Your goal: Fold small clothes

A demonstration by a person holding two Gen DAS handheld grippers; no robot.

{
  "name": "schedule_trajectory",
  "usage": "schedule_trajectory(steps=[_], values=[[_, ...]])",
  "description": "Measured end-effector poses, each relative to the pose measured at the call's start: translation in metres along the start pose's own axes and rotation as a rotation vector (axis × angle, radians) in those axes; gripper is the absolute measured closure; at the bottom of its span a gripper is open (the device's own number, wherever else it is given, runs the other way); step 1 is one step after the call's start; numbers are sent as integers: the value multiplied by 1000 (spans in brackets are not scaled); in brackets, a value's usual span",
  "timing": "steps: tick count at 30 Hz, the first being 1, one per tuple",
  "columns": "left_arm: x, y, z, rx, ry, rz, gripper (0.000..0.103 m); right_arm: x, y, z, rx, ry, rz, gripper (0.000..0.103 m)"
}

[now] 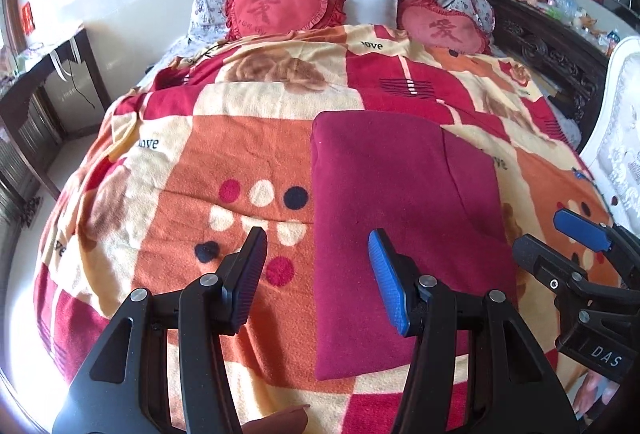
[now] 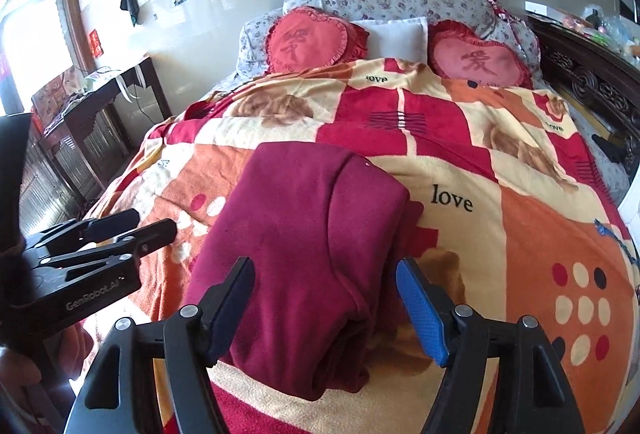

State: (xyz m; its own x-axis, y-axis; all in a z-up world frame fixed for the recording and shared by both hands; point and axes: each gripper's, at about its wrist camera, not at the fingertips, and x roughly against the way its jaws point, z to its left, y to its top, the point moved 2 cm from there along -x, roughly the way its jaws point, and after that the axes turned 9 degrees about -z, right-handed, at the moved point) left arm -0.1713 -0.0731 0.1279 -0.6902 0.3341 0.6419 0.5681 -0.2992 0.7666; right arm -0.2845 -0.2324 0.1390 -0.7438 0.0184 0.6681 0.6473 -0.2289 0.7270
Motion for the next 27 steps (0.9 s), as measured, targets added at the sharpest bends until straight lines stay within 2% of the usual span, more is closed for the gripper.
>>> schedule_trajectory(steps=[27], values=[[-16, -7, 0, -15, 8, 31, 50, -21, -8, -1, -23, 4, 62, 32]])
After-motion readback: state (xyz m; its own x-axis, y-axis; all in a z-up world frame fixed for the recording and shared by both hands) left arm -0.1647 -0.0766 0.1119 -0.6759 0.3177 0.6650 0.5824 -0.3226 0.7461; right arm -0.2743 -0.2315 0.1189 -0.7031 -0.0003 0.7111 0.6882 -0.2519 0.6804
